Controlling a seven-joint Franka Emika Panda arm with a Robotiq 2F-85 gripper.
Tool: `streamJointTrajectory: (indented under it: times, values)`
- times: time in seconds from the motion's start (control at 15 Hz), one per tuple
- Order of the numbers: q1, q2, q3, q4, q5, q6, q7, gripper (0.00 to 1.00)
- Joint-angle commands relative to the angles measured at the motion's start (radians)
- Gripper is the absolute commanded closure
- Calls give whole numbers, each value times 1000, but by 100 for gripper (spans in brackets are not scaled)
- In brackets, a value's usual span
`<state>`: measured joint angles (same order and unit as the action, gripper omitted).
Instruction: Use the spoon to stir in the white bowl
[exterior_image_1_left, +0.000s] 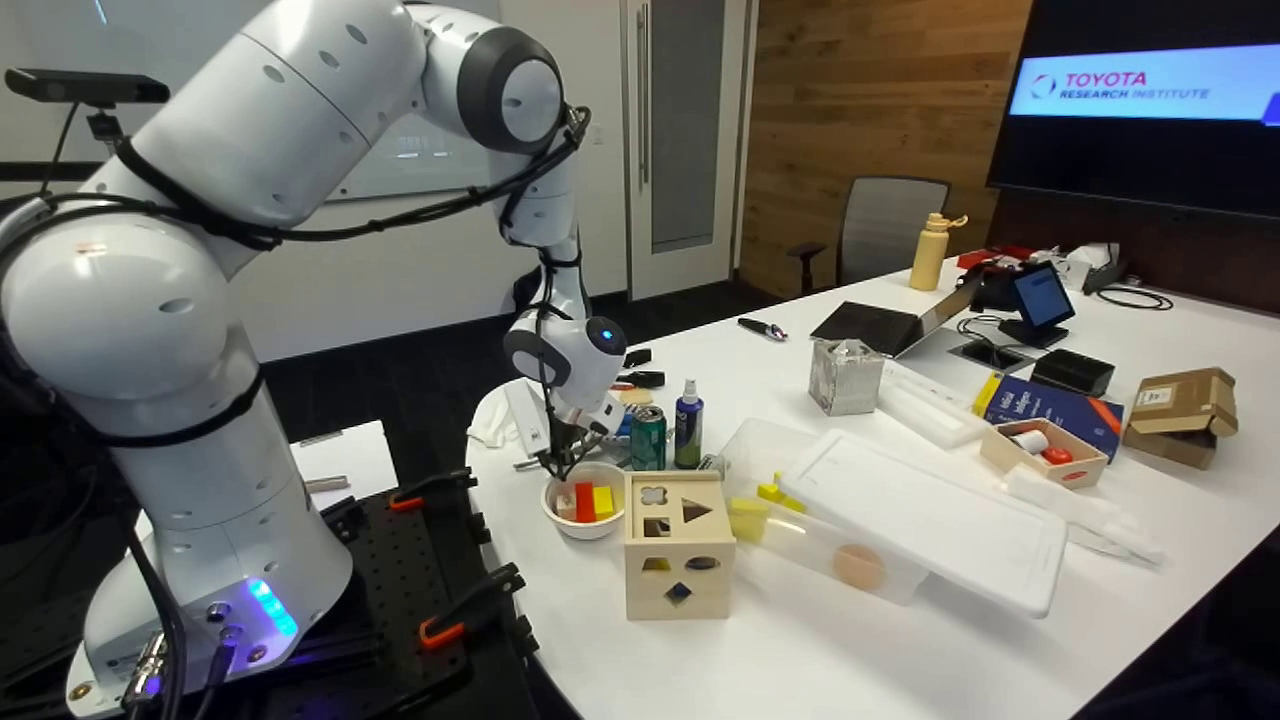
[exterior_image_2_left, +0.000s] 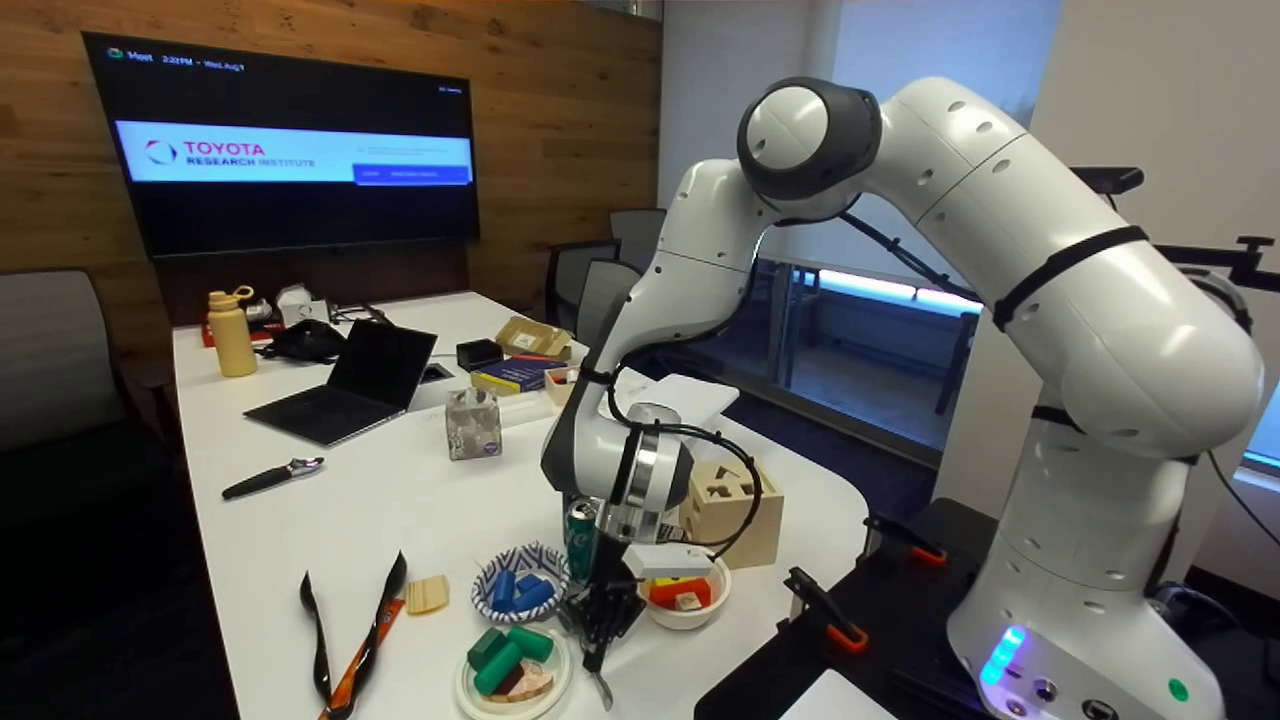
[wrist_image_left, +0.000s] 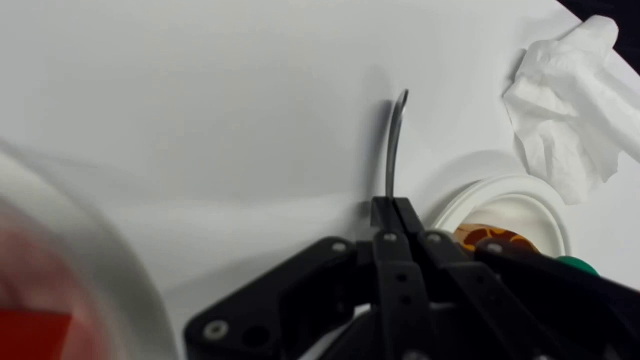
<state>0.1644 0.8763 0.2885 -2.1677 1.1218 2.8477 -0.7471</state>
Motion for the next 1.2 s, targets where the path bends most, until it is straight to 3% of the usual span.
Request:
streamJointTrajectory:
  times: [0.0,0.07,0.33,0.73,0.93,1.13]
  values:
    - [82,-167,-65,-118,-99,-63,164,99]
    - [102,-201,-86,-137,-140,-91,214,99]
    - [71,-340,-100,-183,-461,-252,508,99]
    - [46,-448,-204,-86,-813,-681,940,99]
    - [5,-382,-229,29,-881,-906,989,99]
    - [-37,-297,-238,116,-889,-1036,946,99]
